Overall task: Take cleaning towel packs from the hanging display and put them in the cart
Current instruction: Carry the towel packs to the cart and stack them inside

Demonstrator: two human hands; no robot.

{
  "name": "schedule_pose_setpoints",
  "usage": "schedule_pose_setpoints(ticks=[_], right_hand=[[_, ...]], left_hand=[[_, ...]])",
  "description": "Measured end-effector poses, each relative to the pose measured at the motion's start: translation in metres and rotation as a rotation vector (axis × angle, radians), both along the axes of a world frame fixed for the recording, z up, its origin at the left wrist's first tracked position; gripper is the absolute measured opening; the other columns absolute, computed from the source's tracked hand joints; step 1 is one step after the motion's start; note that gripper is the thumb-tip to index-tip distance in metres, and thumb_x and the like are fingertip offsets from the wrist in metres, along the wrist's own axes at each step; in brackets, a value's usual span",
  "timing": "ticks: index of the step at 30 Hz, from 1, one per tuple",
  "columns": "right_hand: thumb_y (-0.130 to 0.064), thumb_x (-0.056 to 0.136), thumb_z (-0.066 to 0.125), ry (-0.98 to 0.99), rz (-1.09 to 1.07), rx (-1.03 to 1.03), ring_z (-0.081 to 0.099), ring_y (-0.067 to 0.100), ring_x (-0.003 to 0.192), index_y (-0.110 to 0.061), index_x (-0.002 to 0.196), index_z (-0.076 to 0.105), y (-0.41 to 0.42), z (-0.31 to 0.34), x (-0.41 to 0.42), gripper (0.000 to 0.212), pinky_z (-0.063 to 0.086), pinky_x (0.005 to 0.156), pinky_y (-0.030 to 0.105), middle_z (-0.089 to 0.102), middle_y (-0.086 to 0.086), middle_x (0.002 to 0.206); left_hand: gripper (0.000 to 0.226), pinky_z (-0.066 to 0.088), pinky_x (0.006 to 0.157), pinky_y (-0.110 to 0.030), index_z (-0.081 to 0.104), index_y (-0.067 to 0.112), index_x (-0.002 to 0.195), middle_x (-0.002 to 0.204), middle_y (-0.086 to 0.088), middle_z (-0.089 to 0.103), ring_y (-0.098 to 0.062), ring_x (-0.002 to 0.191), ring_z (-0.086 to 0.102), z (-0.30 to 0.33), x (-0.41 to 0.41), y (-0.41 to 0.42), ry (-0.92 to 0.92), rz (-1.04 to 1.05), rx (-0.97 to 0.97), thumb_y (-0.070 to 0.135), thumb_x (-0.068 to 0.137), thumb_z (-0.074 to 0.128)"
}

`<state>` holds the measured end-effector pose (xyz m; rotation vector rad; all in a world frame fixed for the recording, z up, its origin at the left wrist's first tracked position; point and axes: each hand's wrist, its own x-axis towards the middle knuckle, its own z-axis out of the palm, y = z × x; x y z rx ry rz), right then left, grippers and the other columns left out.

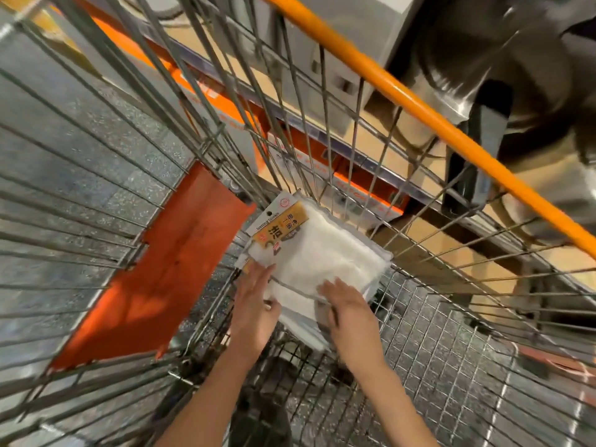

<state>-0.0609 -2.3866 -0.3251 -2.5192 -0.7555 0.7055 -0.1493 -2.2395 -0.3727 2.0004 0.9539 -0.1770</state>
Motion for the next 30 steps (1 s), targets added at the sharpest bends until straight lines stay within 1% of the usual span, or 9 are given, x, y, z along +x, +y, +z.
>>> schedule_pose_setpoints(ticks=[3, 7, 10, 12, 14, 16, 20, 23, 30], right_hand=[[-0.005, 0.093, 0.047, 0.134, 0.131, -0.039, 0.019, -0.002, 0.136, -0.024, 0.135, 0.049, -0.007, 0.004, 0.007, 0.046, -0.004, 0.115, 0.022, 0.040, -0.010, 0.144], [-0.006, 0.094, 0.045, 0.233, 0.197, -0.101, 0.011, -0.012, 0.126, -0.033, 0.134, 0.048, -0.016, 0.008, 0.018, 0.048, -0.005, 0.114, 0.017, 0.034, -0.023, 0.141], [-0.010, 0.094, 0.047, 0.256, 0.271, -0.161, 0.021, -0.007, 0.130, -0.028, 0.129, 0.055, -0.019, 0.013, 0.023, 0.040, 0.003, 0.116, 0.021, 0.042, -0.016, 0.141], [-0.018, 0.093, 0.048, 0.266, 0.334, -0.249, 0.036, 0.004, 0.132, -0.027, 0.117, 0.063, -0.018, 0.018, 0.026, 0.029, 0.019, 0.117, 0.026, 0.052, -0.017, 0.130], [-0.031, 0.093, 0.048, 0.290, 0.306, -0.219, 0.049, 0.004, 0.121, -0.035, 0.117, 0.061, -0.013, 0.023, 0.032, 0.027, 0.036, 0.108, 0.024, 0.050, -0.026, 0.126], [-0.040, 0.093, 0.050, 0.299, 0.189, -0.108, 0.049, -0.002, 0.111, -0.043, 0.125, 0.052, 0.002, 0.028, 0.043, 0.032, 0.042, 0.099, 0.020, 0.041, -0.033, 0.131], [-0.045, 0.089, 0.058, 0.126, 0.067, 0.055, 0.042, 0.008, 0.124, -0.036, 0.134, 0.042, 0.037, 0.011, 0.074, 0.049, 0.043, 0.102, 0.036, 0.044, -0.015, 0.138], [-0.046, 0.085, 0.062, 0.077, 0.030, 0.029, 0.040, 0.016, 0.129, -0.027, 0.142, 0.033, 0.059, -0.007, 0.090, 0.066, 0.041, 0.105, 0.041, 0.042, -0.005, 0.144], [-0.050, 0.072, 0.072, 0.146, 0.010, -0.165, 0.030, 0.022, 0.139, -0.017, 0.149, 0.017, 0.073, -0.047, 0.074, 0.100, 0.021, 0.117, 0.043, 0.035, 0.006, 0.150]], left_hand=[[0.062, 0.029, 0.113, -0.046, 0.044, 0.019, 0.139, 0.149, -0.006, 0.034, -0.024, 0.140, 0.027, -0.003, -0.001, -0.005, -0.022, 0.050, -0.020, -0.001, 0.083, 0.062], [0.058, 0.036, 0.108, -0.049, 0.047, 0.016, 0.136, 0.142, -0.011, 0.039, -0.030, 0.134, 0.035, -0.008, -0.006, -0.011, -0.082, 0.133, -0.070, -0.004, 0.084, 0.062], [0.049, 0.036, 0.108, -0.047, 0.052, 0.015, 0.131, 0.138, -0.012, 0.041, -0.029, 0.131, 0.038, -0.011, -0.009, -0.015, -0.090, 0.189, -0.096, -0.003, 0.087, 0.058], [0.045, 0.038, 0.105, -0.051, 0.054, 0.017, 0.130, 0.139, -0.014, 0.040, -0.031, 0.131, 0.037, -0.014, -0.013, -0.017, -0.109, 0.181, -0.059, 0.002, 0.088, 0.059], [0.042, 0.037, 0.105, -0.051, 0.055, 0.020, 0.130, 0.143, -0.010, 0.034, -0.028, 0.135, 0.033, -0.011, -0.015, -0.019, -0.094, 0.239, -0.089, 0.010, 0.090, 0.060], [0.042, 0.036, 0.107, -0.050, 0.055, 0.021, 0.130, 0.146, -0.006, 0.029, -0.024, 0.137, 0.027, -0.009, -0.015, -0.023, -0.091, 0.300, -0.083, 0.016, 0.090, 0.062], [0.053, 0.033, 0.109, -0.042, 0.049, 0.033, 0.133, 0.151, -0.008, 0.018, -0.026, 0.140, 0.020, -0.004, -0.003, -0.028, -0.014, 0.420, -0.057, 0.024, 0.084, 0.069], [0.064, 0.031, 0.112, -0.046, 0.030, 0.052, 0.131, 0.154, 0.002, 0.000, -0.025, 0.143, 0.010, 0.005, 0.007, -0.028, 0.101, 0.543, -0.263, 0.033, 0.083, 0.068], [0.083, 0.029, 0.108, -0.049, 0.013, 0.040, 0.147, 0.157, -0.005, -0.010, -0.033, 0.144, 0.009, 0.013, 0.011, -0.031, 0.124, 0.636, -0.384, 0.041, 0.083, 0.066]])
